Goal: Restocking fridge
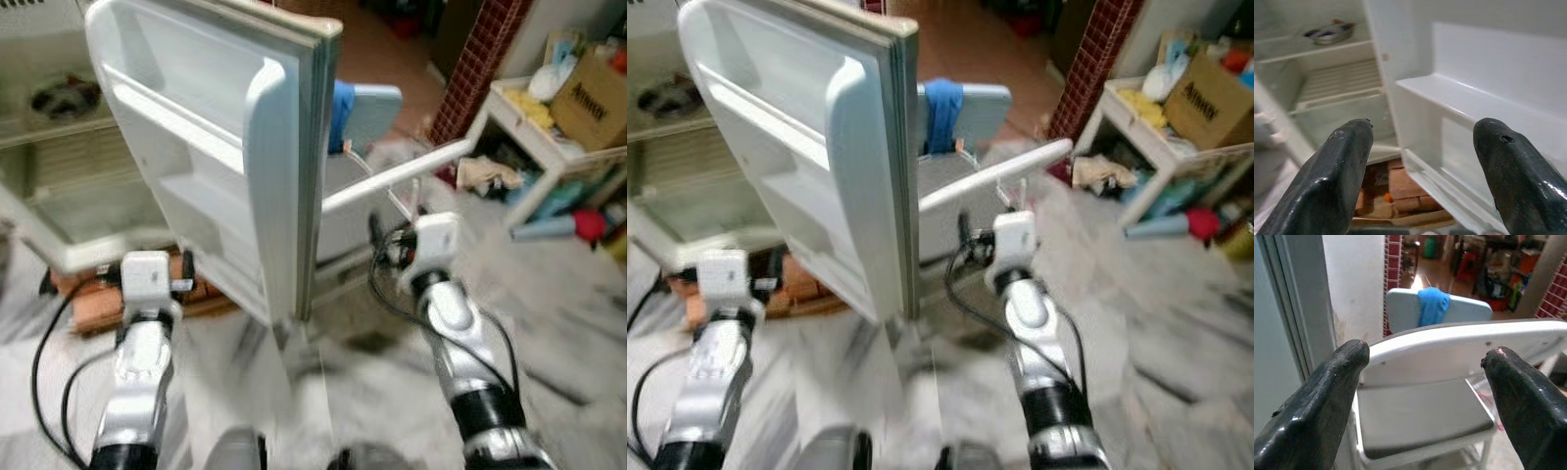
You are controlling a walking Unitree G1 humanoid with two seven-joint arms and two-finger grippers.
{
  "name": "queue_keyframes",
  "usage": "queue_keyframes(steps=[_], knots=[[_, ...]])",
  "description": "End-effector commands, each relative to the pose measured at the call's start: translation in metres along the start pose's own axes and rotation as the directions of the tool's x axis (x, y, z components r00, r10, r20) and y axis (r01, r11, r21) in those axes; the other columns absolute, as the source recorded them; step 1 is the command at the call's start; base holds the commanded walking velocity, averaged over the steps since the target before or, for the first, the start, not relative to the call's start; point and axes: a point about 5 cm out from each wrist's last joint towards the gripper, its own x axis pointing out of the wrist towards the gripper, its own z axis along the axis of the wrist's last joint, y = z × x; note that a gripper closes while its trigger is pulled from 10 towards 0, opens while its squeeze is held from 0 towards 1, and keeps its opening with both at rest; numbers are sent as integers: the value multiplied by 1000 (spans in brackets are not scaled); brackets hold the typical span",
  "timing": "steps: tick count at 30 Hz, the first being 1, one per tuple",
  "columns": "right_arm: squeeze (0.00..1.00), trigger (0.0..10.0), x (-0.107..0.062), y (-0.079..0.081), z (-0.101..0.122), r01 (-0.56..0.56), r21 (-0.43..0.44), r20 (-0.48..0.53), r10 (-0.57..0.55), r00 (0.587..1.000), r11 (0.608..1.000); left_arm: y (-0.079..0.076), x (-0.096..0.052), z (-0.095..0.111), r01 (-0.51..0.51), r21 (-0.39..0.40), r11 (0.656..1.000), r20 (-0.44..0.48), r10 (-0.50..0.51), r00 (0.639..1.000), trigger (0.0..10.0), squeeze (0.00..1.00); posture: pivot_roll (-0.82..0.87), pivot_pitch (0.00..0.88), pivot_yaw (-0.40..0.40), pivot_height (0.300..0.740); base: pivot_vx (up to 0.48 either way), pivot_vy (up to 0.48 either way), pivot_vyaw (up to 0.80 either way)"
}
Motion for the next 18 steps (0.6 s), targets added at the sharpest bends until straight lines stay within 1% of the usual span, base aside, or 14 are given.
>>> queue_keyframes(steps=[1, 3, 5, 6, 9, 12, 14, 18], knots=[[0, 10000, 2, -9, 4, 29, -37, 20, -29, 999, 999, 0, -5, -7, 1, -48, 999, -42, -3, 999, 10000, 0, 105, 83, -18, 740, 0, 0, 606], [0, 10000, 5, -10, 6, 33, -33, 25, -32, 999, 999, -1, -7, -11, 3, -119, 993, -77, -12, 997, 10000, 0, 109, 85, -20, 740, 0, 0, 600], [0, 10000, 9, -13, 8, 38, -26, 29, -38, 999, 999, -1, -8, -12, 12, -162, 987, -86, -27, 996, 10000, 0, 115, 87, -23, 740, 0, 0, 597], [0, 10000, 10, -13, 8, 40, -25, 30, -39, 999, 999, -1, -9, -12, 16, -169, 985, -87, -31, 996, 10000, 0, 115, 87, -23, 740, 0, 0, 594], [0, 10000, 17, -14, 12, 41, -18, 36, -41, 999, 999, 2, -10, -12, 25, -166, 986, -88, -40, 995, 10000, 0, 121, 89, -27, 740, 0, 0, 600], [0, 10000, 24, -15, 18, 40, -13, 58, -39, 998, 999, 2, -15, -14, 62, -155, 986, -95, -78, 992, 10000, 0, 124, 92, -28, 740, 0, 0, 598], [0, 10000, 31, -18, 23, 47, -10, 67, -46, 997, 999, 0, -19, -15, 114, -139, 984, -106, -129, 986, 10000, 0, 130, 95, -30, 740, 0, 0, 578], [0, 10000, 40, -20, 30, 64, -16, 81, -63, 995, 998, -3, -24, -18, 166, -134, 977, -134, -184, 974, 10000, 0, 140, 98, -33, 740, 0, 0, 500]])
